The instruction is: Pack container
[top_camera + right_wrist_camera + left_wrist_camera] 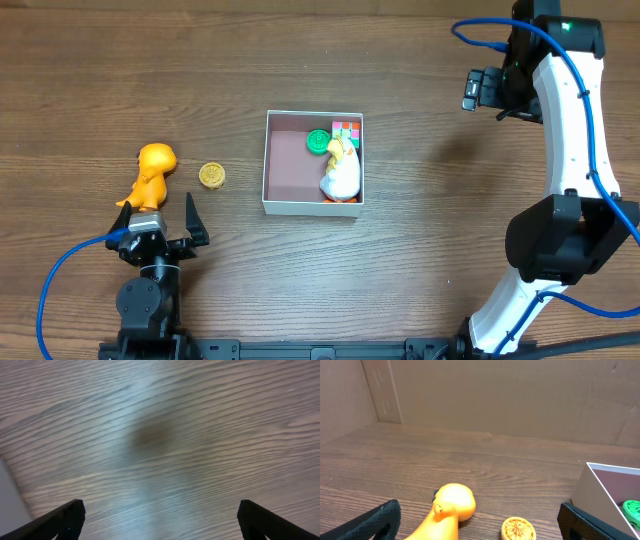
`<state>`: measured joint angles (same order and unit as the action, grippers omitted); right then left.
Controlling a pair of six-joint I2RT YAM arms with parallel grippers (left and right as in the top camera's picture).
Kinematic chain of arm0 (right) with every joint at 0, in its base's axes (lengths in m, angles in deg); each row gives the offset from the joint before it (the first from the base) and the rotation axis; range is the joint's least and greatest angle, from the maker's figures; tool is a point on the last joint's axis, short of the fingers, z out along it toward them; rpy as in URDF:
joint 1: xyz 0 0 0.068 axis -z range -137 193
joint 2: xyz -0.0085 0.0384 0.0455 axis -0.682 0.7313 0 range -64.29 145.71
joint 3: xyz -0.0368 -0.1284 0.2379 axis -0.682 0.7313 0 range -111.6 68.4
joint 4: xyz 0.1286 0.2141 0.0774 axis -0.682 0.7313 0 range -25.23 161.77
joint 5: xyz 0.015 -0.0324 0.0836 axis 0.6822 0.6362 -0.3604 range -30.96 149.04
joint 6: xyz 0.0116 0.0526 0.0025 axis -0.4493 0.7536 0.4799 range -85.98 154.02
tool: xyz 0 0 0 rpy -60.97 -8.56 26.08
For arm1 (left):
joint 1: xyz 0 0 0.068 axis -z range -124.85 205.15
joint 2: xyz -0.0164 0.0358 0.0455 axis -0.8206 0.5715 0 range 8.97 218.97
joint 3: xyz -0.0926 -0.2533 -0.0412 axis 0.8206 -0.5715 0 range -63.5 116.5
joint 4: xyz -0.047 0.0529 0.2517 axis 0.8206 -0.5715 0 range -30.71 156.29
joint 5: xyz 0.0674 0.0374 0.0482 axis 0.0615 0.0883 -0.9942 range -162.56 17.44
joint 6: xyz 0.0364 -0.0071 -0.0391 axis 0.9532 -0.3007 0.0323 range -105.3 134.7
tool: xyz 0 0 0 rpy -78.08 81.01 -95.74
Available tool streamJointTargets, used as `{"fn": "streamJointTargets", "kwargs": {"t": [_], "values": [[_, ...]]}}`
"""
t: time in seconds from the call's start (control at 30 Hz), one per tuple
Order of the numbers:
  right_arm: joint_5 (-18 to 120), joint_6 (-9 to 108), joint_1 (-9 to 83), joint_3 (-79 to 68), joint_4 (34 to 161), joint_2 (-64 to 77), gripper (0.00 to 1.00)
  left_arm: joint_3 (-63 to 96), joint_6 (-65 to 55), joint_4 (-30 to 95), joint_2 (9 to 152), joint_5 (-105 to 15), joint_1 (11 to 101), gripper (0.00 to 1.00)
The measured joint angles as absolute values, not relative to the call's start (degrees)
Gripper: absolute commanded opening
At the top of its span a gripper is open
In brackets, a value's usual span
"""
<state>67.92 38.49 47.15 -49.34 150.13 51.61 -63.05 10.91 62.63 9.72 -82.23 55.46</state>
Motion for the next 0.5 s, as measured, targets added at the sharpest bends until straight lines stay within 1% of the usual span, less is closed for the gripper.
{"fn": "streamJointTargets", "kwargs": {"t": [0.2, 0.5], "values": [[72.21, 38.44, 47.43, -47.61, 146.33, 51.61, 1.0, -63.05, 10.91, 62.63, 9.72, -82.23, 55.46, 1.0], [73.47, 38.47, 51.15, -45.62, 146.44, 51.61, 1.0, -63.05, 10.91, 62.65, 9.72, -82.23, 55.46, 1.0]]}}
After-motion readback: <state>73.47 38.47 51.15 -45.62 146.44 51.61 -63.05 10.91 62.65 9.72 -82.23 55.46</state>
